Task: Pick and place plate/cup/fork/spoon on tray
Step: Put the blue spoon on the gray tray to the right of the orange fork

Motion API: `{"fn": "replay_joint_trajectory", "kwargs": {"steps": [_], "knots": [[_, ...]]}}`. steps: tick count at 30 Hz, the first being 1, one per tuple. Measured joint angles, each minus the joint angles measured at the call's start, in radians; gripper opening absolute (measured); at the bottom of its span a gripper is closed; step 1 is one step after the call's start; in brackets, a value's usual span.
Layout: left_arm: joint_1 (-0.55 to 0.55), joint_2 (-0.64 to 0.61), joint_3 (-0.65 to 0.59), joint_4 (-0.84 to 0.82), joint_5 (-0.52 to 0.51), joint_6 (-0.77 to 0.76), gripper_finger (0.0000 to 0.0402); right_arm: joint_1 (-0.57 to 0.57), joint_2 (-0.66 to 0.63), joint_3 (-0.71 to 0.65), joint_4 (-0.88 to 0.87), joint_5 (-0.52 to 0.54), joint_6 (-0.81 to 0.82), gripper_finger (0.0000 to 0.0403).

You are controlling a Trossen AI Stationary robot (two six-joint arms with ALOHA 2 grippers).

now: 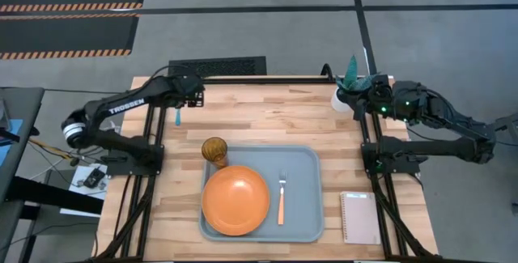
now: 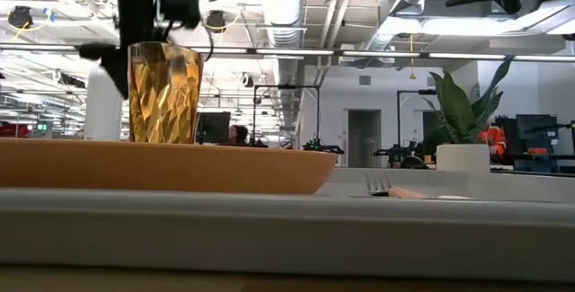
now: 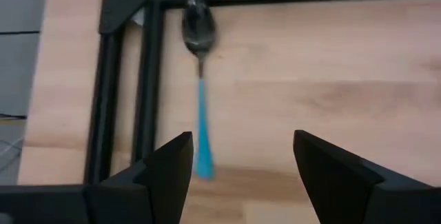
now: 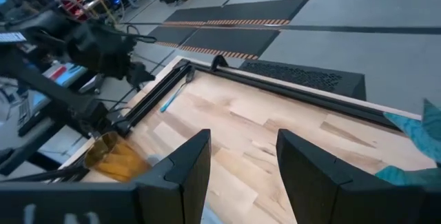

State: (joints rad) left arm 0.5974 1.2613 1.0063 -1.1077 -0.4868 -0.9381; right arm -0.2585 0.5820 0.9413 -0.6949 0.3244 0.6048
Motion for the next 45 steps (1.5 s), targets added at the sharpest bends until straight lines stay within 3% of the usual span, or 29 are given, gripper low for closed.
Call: {"fn": "replay_joint_trajectory", "kwargs": {"steps": [8, 13, 20, 25, 31, 35, 41, 45], "knots": [[0.192, 0.0, -0.164, 0.225, 0.124, 0.113, 0.0229, -0.029, 0.0, 0.0, -0.001, 0.0, 0.0, 0.0188], [0.238, 0.0, -0.249, 0.271, 0.137, -0.04, 0.0213, -0.043, 0.0, 0.0, -0.001, 0.0, -0.003, 0.0188], [0.241, 0.0, -0.363, 0.459, 0.122, -0.097, 0.0204, -0.066, 0.0, 0.0, -0.001, 0.0, -0.004, 0.0188], [0.274, 0.0, -0.39, 0.504, 0.033, -0.117, 0.0203, -0.074, 0.0, 0.0, -0.001, -0.001, -0.003, 0.0188], [0.288, 0.062, -0.404, 0.579, 0.049, -0.1, 0.0203, -0.074, 0.0, 0.0, -0.001, -0.001, -0.003, 0.0188], [0.296, 0.148, -0.404, 0.594, 0.005, -0.112, 0.0203, -0.074, 0.0, 0.0, -0.001, -0.001, -0.003, 0.0188], [0.306, 0.277, -0.399, 0.677, 0.018, -0.07, 0.0203, -0.073, 0.0, 0.0, -0.001, -0.002, -0.001, 0.0188], [0.307, 0.311, -0.394, 0.692, 0.027, -0.071, 0.0175, -0.073, 0.0, 0.0, -0.001, -0.002, 0.0, 0.0188]]}}
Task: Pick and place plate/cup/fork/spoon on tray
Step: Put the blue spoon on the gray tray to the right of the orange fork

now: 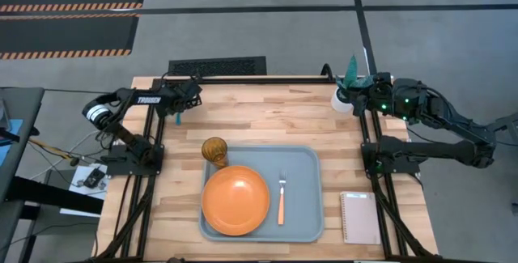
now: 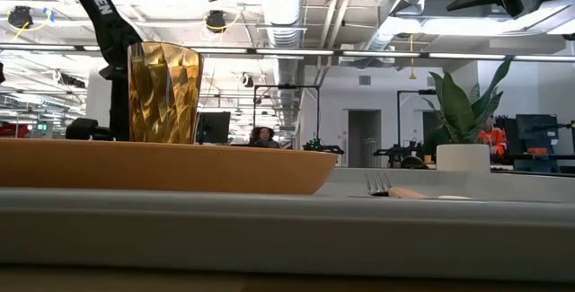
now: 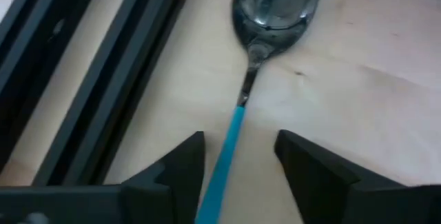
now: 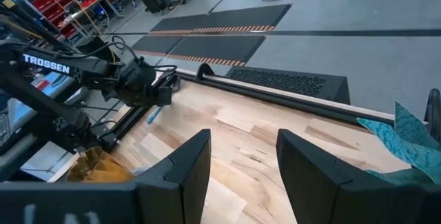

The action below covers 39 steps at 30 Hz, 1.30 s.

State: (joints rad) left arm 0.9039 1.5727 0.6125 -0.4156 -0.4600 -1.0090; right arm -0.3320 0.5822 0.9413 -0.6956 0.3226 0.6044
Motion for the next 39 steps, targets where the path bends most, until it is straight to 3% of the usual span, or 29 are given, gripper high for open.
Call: {"fn": "replay_joint_trajectory", "kwargs": {"steps": [7, 9, 18, 22, 32, 39], "knots": [[-0.002, 0.0, 0.0, 0.011, 0.022, 0.063, 0.0028, 0.0, 0.0, 0.0, 0.0, 0.0, 0.0, 0.0188], [-0.001, 0.0, 0.0, 0.005, 0.018, 0.062, 0.001, 0.0, 0.0, 0.0, 0.0, 0.0, 0.0, 0.0188], [-0.027, -0.028, 0.006, -0.024, 0.033, 0.073, 0.0003, 0.0, 0.0, 0.0, 0.0, -0.006, -0.001, 0.0188], [-0.032, -0.078, 0.023, -0.078, 0.092, 0.058, 0.0002, 0.0, 0.0, 0.0, 0.0, -0.006, -0.003, 0.0188], [-0.072, -0.25, 0.032, -0.099, 0.135, 0.013, 0.0, 0.0, 0.0, 0.0, 0.0, -0.007, -0.003, 0.0188], [-0.2, -0.408, 0.087, -0.086, 0.148, -0.025, 0.0, 0.0, 0.0, 0.0, 0.0, -0.008, -0.004, 0.0188]]}}
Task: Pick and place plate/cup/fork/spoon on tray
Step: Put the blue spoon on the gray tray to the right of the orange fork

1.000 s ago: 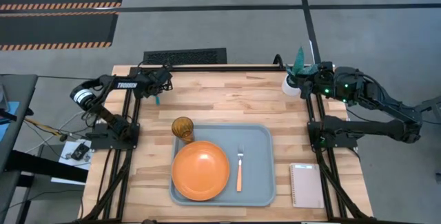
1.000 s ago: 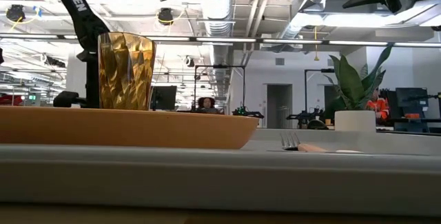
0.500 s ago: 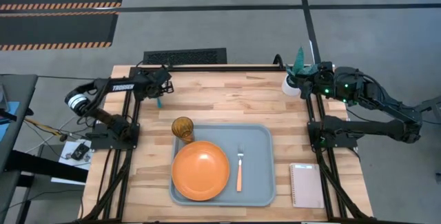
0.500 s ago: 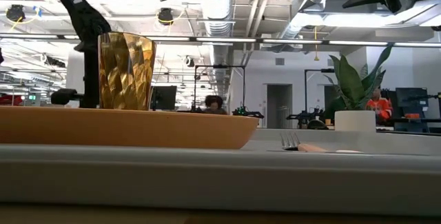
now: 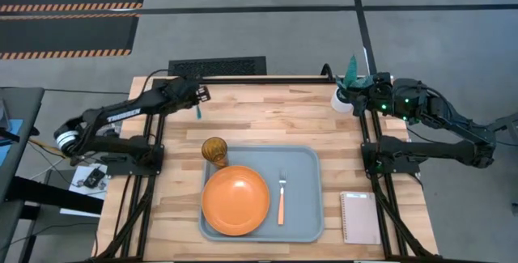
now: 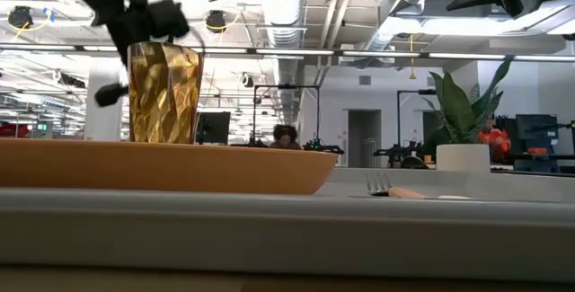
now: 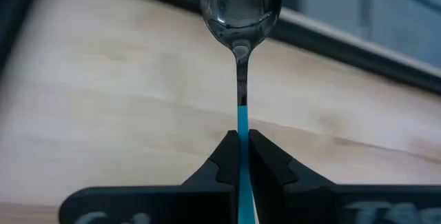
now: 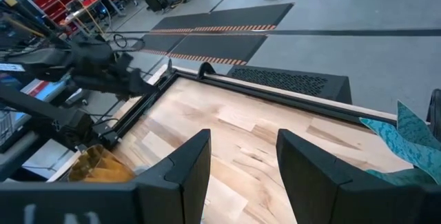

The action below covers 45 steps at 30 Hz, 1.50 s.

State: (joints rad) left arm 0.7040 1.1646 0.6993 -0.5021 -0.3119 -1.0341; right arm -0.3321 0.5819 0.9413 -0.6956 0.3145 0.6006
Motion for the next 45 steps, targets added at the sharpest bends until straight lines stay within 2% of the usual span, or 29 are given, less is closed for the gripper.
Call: {"fn": "replay_joint_trajectory", "kwargs": {"steps": [5, 10, 18, 20, 26, 31, 36, 40, 45], "knots": [[-0.146, -0.073, 0.093, 0.002, -0.023, -0.03, 0.0, 0.0, 0.0, 0.0, 0.0, -0.001, 0.0, 0.0188], [-0.322, -0.082, 0.222, 0.003, -0.078, -0.055, 0.0, 0.0, 0.0, 0.0, 0.0, -0.001, 0.0, 0.0188], [-0.661, -0.049, 0.393, 0.015, -0.293, -0.135, 0.0, 0.0, 0.0, 0.0, -0.001, -0.003, -0.001, 0.0188], [-0.738, -0.014, 0.418, 0.067, -0.315, -0.145, 0.0, 0.0, 0.0, 0.0, -0.001, -0.003, 0.0, 0.0188], [-0.928, 0.155, 0.497, 0.232, -0.367, -0.195, 0.0, 0.005, 0.0, 0.0, -0.017, -0.029, 0.001, 0.0188], [-1.019, 0.365, 0.646, 0.234, -0.391, -0.267, 0.0, 0.005, 0.0, 0.0, -0.051, -0.031, 0.0, 0.0188], [-1.059, 0.581, 0.853, 0.232, -0.344, -0.278, 0.0, 0.004, 0.0, 0.0, -0.066, -0.031, -0.023, 0.0188], [-1.079, 0.737, 1.039, 0.204, -0.326, -0.281, 0.0, 0.004, 0.0, 0.0, -0.086, -0.031, -0.027, 0.0188], [-1.095, 0.908, 1.233, 0.019, -0.321, -0.375, 0.0, 0.004, 0.0, 0.0, -0.107, -0.03, -0.034, 0.0188]]}}
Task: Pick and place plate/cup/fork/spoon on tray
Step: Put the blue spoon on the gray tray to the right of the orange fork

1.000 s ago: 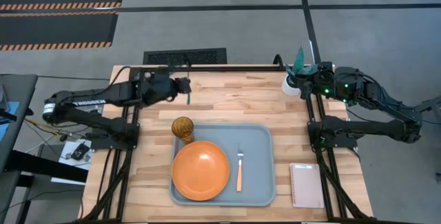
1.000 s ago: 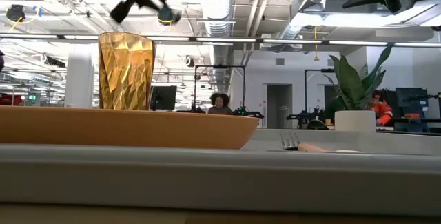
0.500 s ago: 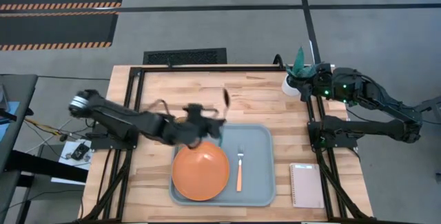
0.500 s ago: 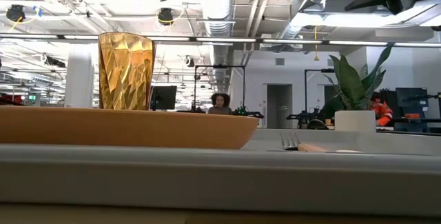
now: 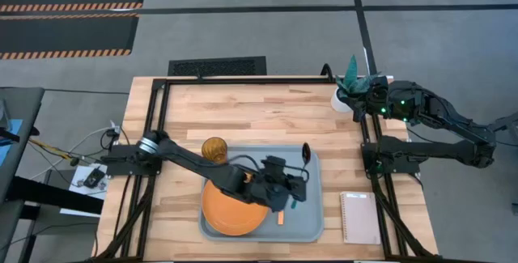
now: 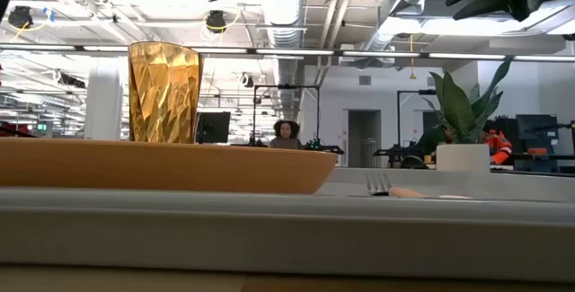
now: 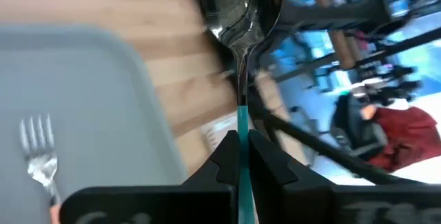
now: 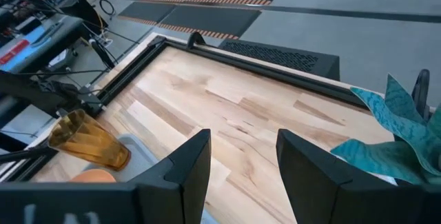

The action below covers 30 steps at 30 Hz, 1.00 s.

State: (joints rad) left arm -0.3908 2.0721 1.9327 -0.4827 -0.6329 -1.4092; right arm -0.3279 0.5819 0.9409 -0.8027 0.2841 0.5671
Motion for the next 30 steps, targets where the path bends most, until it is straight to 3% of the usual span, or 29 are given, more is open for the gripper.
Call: {"fn": "replay_joint_trajectory", "kwargs": {"steps": [10, 14, 30], "knots": [[0.001, 0.241, 0.183, -0.113, 0.071, -0.124, 0.0, 0.0, 0.0, 0.0, -0.016, -0.001, -0.003, 0.0188], [0.004, 0.276, 0.194, -0.253, 0.084, -0.262, 0.0, 0.0, 0.0, 0.0, -0.036, -0.001, -0.003, 0.0188], [0.005, 0.338, 0.185, -0.26, 0.125, -0.336, 0.0, 0.0, 0.0, 0.0, -0.034, 0.001, -0.027, 0.0188]]}}
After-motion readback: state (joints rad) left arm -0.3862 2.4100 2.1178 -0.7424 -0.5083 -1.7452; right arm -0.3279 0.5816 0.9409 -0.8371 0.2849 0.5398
